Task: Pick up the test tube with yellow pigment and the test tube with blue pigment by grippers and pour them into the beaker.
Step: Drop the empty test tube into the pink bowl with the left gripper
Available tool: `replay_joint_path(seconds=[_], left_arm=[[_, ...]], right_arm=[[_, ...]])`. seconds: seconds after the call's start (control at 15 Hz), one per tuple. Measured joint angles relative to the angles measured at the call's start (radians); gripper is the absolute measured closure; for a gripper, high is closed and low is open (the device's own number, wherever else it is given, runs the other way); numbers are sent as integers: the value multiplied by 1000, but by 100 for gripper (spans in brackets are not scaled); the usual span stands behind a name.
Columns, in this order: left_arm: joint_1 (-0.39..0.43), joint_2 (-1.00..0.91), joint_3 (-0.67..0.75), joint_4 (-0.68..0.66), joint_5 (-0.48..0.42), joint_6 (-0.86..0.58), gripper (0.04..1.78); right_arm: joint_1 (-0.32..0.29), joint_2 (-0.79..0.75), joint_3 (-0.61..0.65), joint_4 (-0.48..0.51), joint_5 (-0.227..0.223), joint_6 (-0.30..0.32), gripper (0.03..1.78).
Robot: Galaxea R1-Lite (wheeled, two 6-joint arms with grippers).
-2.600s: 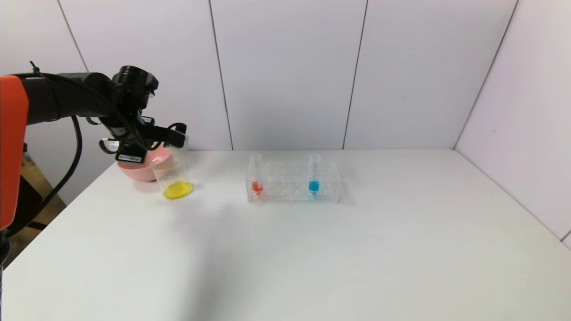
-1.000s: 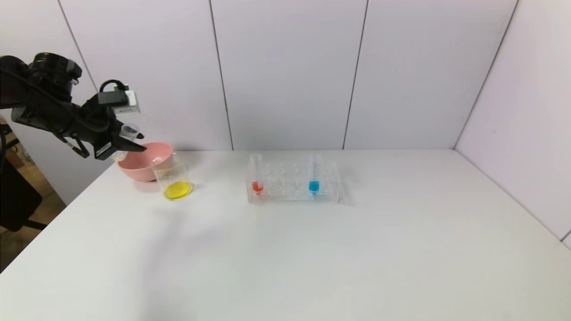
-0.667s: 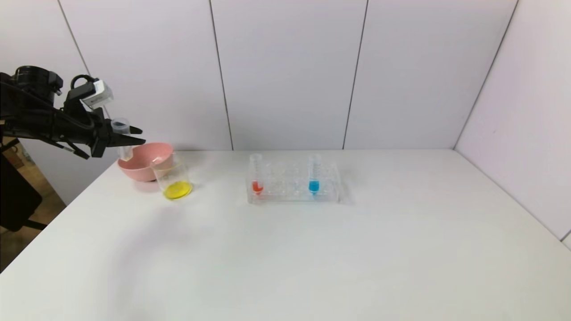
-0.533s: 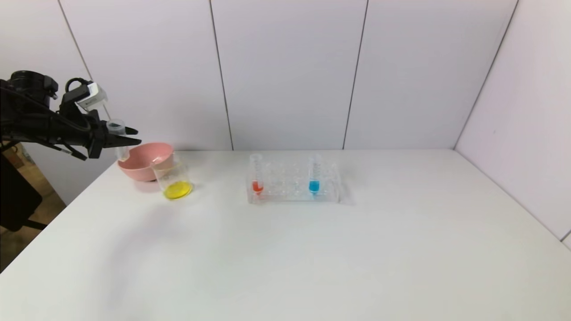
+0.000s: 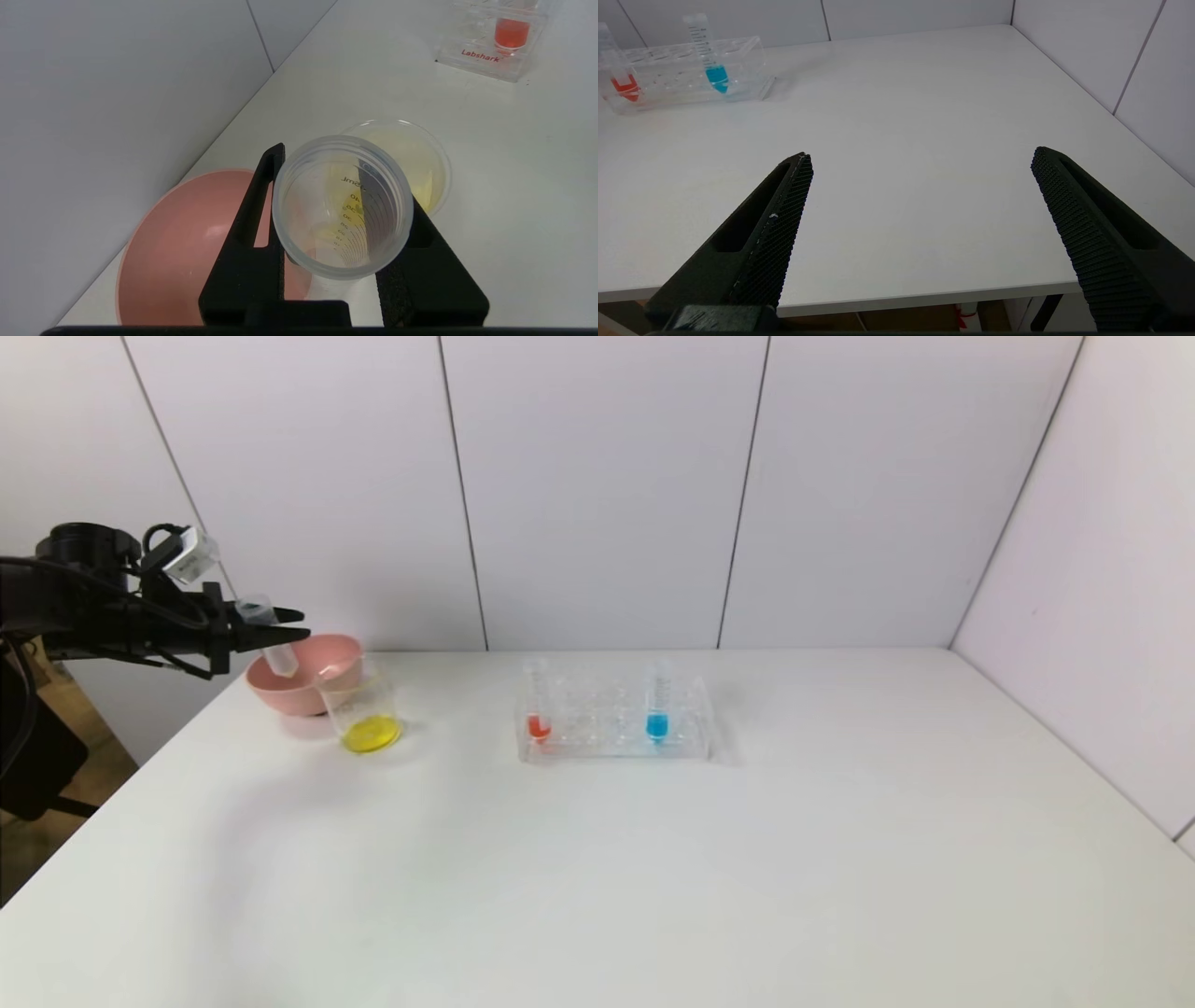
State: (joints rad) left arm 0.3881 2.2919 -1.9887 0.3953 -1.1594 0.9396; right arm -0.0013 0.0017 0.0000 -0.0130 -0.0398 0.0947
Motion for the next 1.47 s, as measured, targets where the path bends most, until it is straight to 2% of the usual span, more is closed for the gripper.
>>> replay_joint_path(seconds=[0.13,0.2,0.4,0.6,0.87,1.0,1.13,1.47], left_arm=[[8,27,1,-53,16,-47,128],[11,38,1,-86,53,-79,128],[10,56,13,-222,230,-190,128],[-14,61,30,-326,362,-321,128],[-74,56,38,-461,536,-594,128],[-113,51,39,-559,663,-746,128],[-130,50,45,-613,779,-835,128],[-137,44,69,-609,808,-839,128]], right_arm=[[0,0,0,0,0,0,10],[0,0,0,0,0,0,10],[0,0,0,0,0,0,10],[0,0,0,0,0,0,10],[0,0,0,0,0,0,10],[0,0,0,0,0,0,10],[0,0,0,0,0,0,10],[0,0,0,0,0,0,10]])
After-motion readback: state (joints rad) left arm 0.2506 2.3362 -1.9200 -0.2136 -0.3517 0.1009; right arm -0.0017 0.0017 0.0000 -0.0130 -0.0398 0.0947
